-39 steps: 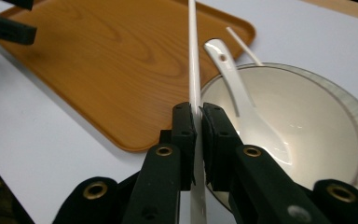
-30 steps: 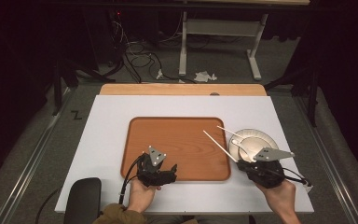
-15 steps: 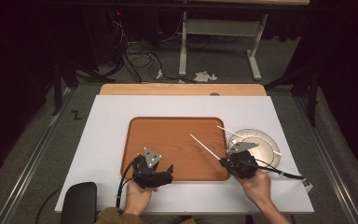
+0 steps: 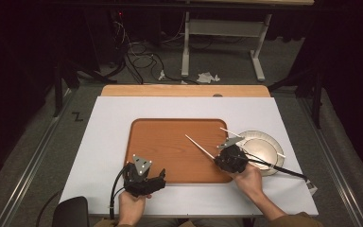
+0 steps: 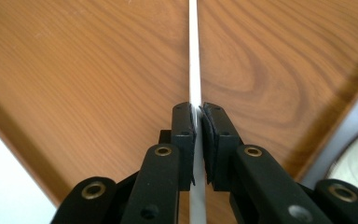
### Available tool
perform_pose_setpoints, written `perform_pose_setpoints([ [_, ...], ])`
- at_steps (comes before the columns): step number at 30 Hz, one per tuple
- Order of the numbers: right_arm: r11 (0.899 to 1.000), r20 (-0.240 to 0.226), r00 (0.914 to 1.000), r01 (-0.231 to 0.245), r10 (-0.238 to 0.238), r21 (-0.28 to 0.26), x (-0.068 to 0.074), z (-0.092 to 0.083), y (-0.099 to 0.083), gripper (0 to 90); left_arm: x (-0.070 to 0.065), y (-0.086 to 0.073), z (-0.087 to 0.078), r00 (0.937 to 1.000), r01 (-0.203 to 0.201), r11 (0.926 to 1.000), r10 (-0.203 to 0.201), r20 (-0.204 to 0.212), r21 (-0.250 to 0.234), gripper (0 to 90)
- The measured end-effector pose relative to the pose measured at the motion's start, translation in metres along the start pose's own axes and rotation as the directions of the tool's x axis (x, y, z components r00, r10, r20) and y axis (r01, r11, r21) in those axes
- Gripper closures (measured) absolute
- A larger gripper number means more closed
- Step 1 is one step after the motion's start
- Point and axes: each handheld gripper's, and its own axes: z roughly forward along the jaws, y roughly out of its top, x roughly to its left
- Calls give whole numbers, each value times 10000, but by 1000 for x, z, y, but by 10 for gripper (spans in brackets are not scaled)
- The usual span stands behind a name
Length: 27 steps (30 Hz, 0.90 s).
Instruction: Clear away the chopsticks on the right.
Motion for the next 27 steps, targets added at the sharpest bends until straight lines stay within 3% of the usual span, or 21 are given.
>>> perform_pose_setpoints([
  [7,9997,-62,10000,45,-44,233,-1,9,7,840,4,-5,-5,9995,202,9998,-201,-244,32,165],
  [13,9985,43,9989,459,-461,298,4,14,12,823,5,-7,-8,9991,246,9997,-243,-336,62,165],
  [27,9985,150,9988,454,-459,314,3,13,11,797,4,-7,-6,9994,149,9998,-145,-317,130,165],
])
